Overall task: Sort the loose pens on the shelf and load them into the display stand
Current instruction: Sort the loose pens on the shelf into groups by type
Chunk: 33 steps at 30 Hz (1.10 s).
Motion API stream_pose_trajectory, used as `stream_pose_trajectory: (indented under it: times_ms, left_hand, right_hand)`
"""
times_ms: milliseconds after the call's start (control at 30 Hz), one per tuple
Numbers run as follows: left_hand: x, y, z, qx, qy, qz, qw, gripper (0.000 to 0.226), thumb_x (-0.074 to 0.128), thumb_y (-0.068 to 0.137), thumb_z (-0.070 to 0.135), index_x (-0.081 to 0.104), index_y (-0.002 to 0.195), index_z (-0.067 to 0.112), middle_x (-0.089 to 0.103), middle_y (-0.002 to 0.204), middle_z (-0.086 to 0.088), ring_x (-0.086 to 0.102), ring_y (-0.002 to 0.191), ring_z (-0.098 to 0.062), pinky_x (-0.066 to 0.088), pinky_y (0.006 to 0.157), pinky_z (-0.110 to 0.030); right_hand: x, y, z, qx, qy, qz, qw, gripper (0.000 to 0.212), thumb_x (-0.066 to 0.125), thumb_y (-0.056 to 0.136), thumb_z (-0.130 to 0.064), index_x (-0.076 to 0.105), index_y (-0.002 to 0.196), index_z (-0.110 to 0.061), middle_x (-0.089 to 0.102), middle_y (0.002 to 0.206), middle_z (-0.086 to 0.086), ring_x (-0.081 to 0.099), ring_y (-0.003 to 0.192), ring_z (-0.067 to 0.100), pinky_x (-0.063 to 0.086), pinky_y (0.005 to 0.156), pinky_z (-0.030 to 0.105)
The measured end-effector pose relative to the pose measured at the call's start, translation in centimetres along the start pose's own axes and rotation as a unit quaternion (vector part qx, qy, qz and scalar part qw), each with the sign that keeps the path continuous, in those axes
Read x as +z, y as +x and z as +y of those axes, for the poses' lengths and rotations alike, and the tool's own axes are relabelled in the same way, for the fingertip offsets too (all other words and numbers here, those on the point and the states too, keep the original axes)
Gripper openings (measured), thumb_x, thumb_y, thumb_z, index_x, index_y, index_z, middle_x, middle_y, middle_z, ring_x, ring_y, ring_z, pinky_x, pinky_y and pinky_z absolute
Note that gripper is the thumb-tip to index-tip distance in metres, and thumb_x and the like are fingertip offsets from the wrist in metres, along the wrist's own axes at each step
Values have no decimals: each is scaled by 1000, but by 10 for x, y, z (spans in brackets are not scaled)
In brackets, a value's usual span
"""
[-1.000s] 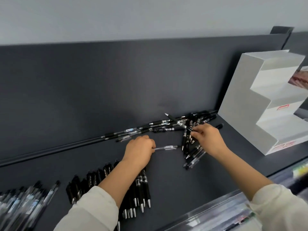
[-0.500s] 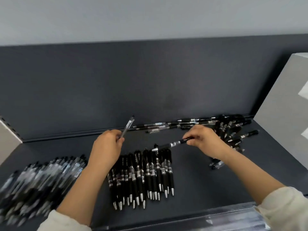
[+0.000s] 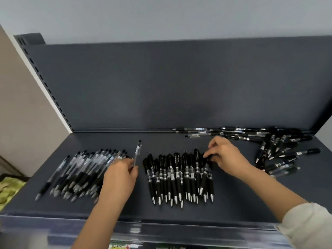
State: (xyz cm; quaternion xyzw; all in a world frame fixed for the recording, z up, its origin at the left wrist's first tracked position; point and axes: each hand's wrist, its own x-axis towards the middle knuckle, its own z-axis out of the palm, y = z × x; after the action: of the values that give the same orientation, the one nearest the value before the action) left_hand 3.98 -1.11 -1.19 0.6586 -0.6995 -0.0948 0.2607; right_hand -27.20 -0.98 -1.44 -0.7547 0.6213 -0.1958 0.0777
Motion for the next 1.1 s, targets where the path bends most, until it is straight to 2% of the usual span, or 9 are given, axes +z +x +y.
stream_pose_trajectory:
  times_ms: [133, 233, 333, 400, 500, 733, 933, 1100]
  left_hand:
    - [-5, -14, -6, 0, 44, 17, 999, 10, 60, 87, 12, 63, 79, 8, 52, 72, -2, 42, 57, -16, 25, 50, -22]
    - [-10, -18, -12, 6, 67, 38, 997, 4, 60, 85, 5, 64, 83, 4, 45, 75, -4, 44, 59, -25, 32, 55, -29]
    - [-12, -17, -19, 8, 100, 39, 994, 16, 59, 82, 1, 69, 94, 5, 54, 82, -12, 57, 69, -35, 40, 54, -33]
    - [-11, -18, -21, 8, 138, 31, 990, 16, 59, 81, 0, 71, 89, 7, 56, 83, -13, 59, 75, -36, 38, 48, -33]
    - [-9, -18, -25, 14, 180, 25, 983, 15, 64, 76, -1, 72, 80, 10, 58, 78, -10, 58, 74, -33, 30, 44, -27]
    - [-4, -12, -25, 40, 195, 40, 979, 24, 79, 58, -3, 74, 79, 7, 60, 71, -13, 59, 63, -36, 39, 42, -28]
    - [4, -5, -15, 63, 176, 30, 982, 19, 81, 62, 5, 74, 80, 7, 62, 79, -11, 59, 70, -36, 46, 49, -36]
    - [10, 9, 1, 100, 156, 15, 982, 21, 81, 64, 10, 75, 84, 10, 63, 81, -8, 59, 70, -32, 48, 53, -37]
  right_hand:
    - [7, -3, -7, 24, 24, 6, 999, 36, 55, 84, 10, 72, 103, -15, 47, 96, -5, 52, 86, 14, 46, 81, 23]
    - [12, -6, -12, 37, 35, 20, 999, 37, 50, 87, 8, 68, 112, -13, 49, 97, -5, 52, 83, 13, 42, 78, 19]
    - [13, -8, -16, 54, 50, 25, 997, 36, 47, 90, 5, 66, 116, -12, 53, 105, -1, 54, 90, 15, 42, 82, 21]
    - [12, -10, -19, 63, 58, 33, 996, 32, 48, 92, -2, 66, 117, -12, 57, 111, 2, 56, 98, 18, 43, 89, 25]
    - [11, -13, -22, 70, 69, 45, 994, 24, 56, 91, -13, 67, 114, -14, 59, 107, 0, 55, 91, 13, 44, 87, 24]
    - [12, -18, -25, 98, 89, 33, 991, 28, 64, 87, -15, 64, 116, -15, 56, 110, -2, 56, 90, 11, 46, 87, 24]
    - [10, -20, -30, 118, 105, 33, 987, 32, 63, 88, -18, 61, 120, -17, 54, 115, -2, 58, 94, 10, 49, 90, 29]
    - [9, -20, -28, 131, 113, 38, 984, 33, 63, 89, -20, 60, 122, -17, 55, 115, -2, 58, 95, 9, 49, 90, 25]
